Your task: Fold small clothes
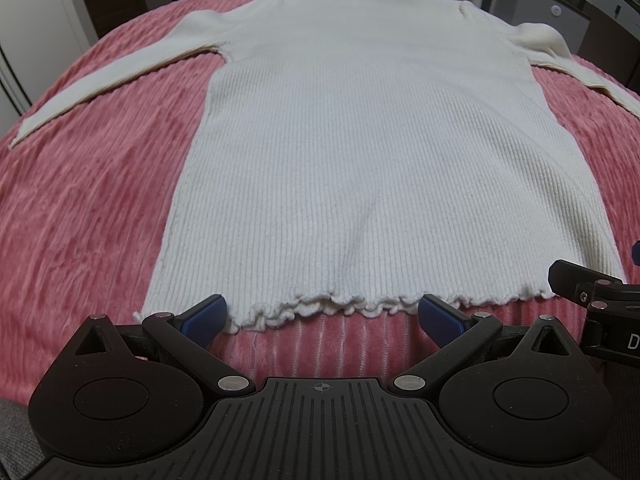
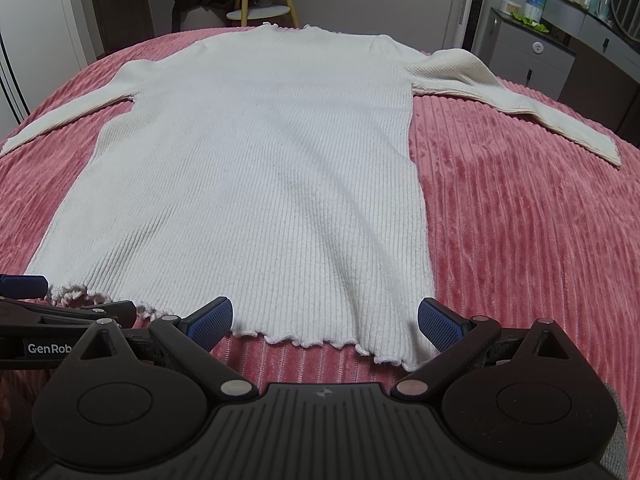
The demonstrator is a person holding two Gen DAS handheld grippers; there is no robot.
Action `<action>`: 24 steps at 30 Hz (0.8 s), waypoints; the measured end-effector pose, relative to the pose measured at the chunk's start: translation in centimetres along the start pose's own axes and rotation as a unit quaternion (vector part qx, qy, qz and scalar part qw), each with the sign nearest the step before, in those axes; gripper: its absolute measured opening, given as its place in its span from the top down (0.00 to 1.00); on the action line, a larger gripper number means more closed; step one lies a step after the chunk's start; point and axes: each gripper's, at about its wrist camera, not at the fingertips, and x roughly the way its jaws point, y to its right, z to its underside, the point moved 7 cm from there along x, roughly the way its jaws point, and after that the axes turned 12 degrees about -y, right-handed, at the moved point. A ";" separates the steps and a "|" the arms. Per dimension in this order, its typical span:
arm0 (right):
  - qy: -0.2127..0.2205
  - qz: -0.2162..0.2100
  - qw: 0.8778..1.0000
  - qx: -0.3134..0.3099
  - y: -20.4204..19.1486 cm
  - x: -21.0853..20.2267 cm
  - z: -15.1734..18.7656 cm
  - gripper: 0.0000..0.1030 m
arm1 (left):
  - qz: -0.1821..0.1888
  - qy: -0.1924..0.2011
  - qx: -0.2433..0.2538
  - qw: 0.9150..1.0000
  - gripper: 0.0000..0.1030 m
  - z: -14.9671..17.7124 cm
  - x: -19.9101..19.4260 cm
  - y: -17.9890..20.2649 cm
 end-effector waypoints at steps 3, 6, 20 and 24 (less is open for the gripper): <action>0.001 -0.001 1.000 0.001 0.0 -0.3 0.2 0.04 | 0.000 -0.001 0.000 1.000 0.00 0.0 0.0 0.0; 0.002 -0.001 1.000 0.000 0.0 -0.2 0.2 0.04 | 0.000 -0.001 -0.001 1.000 0.00 0.1 -0.1 -0.2; 0.004 -0.006 1.000 0.000 -0.1 -0.1 0.1 0.04 | 0.001 -0.005 -0.002 1.000 0.00 0.8 0.2 -0.8; 0.007 -0.010 1.000 -0.001 -0.2 -0.3 0.1 0.04 | 0.001 -0.006 -0.002 1.000 0.00 0.6 0.2 -0.8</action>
